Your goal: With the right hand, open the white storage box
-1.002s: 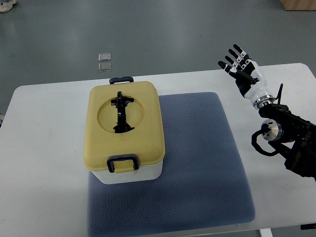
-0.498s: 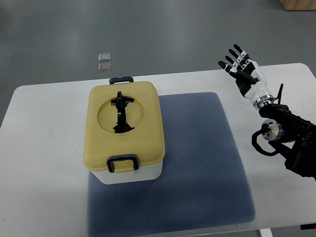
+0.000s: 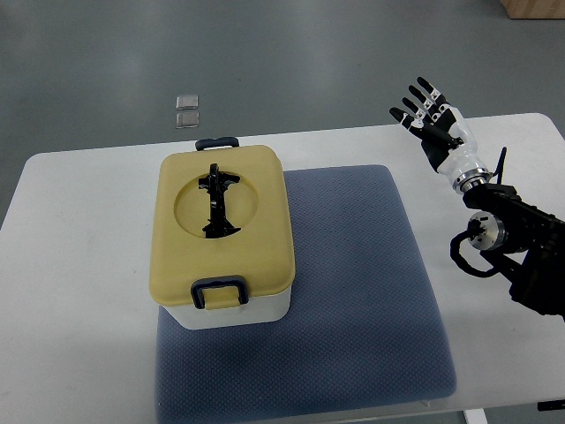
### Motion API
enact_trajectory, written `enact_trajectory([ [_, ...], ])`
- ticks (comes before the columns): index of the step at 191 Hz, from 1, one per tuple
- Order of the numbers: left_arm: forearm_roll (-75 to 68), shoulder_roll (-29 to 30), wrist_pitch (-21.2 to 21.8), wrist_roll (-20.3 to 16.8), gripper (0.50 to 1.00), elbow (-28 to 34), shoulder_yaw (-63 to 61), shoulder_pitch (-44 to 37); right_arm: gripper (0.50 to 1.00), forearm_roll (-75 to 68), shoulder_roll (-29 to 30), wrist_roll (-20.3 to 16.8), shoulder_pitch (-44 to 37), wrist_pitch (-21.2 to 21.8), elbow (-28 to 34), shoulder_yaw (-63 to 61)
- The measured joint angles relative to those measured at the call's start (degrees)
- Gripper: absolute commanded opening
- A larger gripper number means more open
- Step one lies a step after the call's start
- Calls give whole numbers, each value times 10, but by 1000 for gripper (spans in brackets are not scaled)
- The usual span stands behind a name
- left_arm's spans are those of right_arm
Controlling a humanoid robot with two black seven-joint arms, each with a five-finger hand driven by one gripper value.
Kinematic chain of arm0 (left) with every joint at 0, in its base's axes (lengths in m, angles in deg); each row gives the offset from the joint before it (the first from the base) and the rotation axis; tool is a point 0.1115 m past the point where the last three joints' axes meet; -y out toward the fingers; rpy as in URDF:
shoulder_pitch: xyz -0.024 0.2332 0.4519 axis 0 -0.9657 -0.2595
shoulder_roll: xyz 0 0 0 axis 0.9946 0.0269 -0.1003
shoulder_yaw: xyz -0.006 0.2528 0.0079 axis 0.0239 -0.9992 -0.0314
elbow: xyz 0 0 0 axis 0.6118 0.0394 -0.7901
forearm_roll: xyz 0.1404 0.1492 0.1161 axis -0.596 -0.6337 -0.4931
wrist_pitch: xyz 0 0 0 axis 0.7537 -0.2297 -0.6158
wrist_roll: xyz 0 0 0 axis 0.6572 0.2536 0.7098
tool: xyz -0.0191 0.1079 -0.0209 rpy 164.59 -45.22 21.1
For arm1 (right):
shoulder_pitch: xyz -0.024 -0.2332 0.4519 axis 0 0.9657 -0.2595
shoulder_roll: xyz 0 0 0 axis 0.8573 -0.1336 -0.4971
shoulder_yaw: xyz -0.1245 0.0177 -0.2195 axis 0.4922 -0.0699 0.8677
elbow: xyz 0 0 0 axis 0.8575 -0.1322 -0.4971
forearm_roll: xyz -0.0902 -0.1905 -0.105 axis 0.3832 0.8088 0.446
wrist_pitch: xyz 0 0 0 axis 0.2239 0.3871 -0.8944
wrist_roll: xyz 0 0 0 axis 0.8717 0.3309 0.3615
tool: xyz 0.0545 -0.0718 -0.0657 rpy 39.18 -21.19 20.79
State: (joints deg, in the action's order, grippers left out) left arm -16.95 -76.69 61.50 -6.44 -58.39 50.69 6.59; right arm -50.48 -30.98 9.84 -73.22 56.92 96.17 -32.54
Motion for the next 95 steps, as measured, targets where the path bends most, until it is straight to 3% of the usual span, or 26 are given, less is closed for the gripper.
enact_trajectory([
  [51,0,0,0,0,1000,-1,0,0,930,14,-5,0,-8,3,1,6],
  [95,0,0,0,0,1000,-1,0,0,930,152,-10,6,-71,12,12,16],
])
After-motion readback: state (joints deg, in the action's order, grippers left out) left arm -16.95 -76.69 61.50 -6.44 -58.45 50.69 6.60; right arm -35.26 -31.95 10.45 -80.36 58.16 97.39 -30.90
